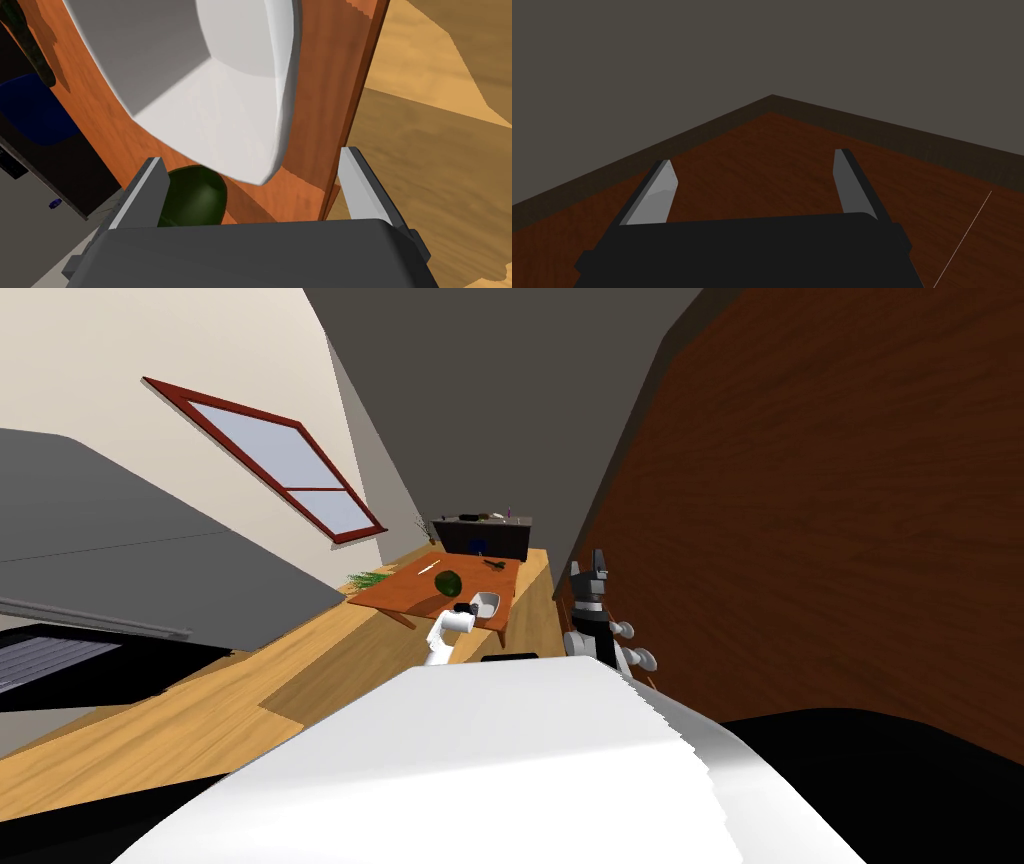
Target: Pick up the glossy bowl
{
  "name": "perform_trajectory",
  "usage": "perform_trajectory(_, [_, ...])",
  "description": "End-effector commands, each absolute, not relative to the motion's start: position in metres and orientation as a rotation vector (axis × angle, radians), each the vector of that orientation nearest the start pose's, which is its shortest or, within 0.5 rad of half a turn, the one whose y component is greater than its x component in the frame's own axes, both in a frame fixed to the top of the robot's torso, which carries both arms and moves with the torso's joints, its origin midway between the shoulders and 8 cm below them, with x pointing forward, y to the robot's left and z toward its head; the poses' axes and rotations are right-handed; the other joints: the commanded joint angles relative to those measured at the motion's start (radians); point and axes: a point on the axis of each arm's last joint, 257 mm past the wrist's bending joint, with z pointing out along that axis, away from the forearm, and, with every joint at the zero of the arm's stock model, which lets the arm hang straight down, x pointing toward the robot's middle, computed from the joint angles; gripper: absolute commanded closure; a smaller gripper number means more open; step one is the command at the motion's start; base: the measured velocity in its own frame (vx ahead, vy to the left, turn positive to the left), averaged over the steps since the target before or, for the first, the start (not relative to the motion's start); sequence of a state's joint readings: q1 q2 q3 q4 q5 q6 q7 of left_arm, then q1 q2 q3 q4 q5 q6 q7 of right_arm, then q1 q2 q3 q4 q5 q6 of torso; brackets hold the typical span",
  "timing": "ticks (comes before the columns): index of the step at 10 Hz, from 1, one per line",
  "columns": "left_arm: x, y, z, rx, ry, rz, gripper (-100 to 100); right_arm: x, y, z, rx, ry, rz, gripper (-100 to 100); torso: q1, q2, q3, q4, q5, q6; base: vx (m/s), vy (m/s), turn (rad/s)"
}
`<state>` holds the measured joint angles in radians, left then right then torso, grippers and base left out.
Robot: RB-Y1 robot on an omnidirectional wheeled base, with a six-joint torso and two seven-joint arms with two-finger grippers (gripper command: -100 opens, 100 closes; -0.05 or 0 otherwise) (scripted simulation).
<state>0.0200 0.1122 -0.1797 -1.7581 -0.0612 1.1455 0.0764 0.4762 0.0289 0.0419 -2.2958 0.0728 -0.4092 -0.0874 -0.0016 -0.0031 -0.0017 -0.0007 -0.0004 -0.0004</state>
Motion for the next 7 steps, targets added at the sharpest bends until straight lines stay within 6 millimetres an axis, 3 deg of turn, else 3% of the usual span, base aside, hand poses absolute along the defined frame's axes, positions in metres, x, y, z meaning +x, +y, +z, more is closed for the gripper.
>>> perform_trajectory(1, [0.417, 0.21, -0.409, -1.737, 2.015, -0.426, -100, 0.36, -0.26, 0.022, 0.718, 0.643, 1.372, 0, 0.0, 0.0, 0.0, 0.0, 0.0, 0.0, 0.051, -0.018, -0.061])
perform_trajectory(5, [0.397, 0.212, -0.43, -1.779, 2.09, -0.306, -100, 0.36, -0.26, 0.022, 0.718, 0.643, 1.372, 0, 0.001, 0.0, 0.0, 0.0, 0.0, 0.0, 0.041, -0.005, -0.043])
perform_trajectory(6, [0.403, 0.212, -0.426, -1.77, 2.076, -0.332, -100, 0.36, -0.26, 0.022, 0.718, 0.643, 1.372, 0, 0.001, 0.001, 0.0, 0.0, 0.0, 0.0, 0.016, -0.002, -0.005])
perform_trajectory(7, [0.401, 0.212, -0.427, -1.772, 2.079, -0.326, 0, 0.36, -0.26, 0.022, 0.718, 0.643, 1.372, 0, 0.001, 0.002, 0.001, 0.0, 0.0, 0.0, 0.0, 0.0, 0.0])
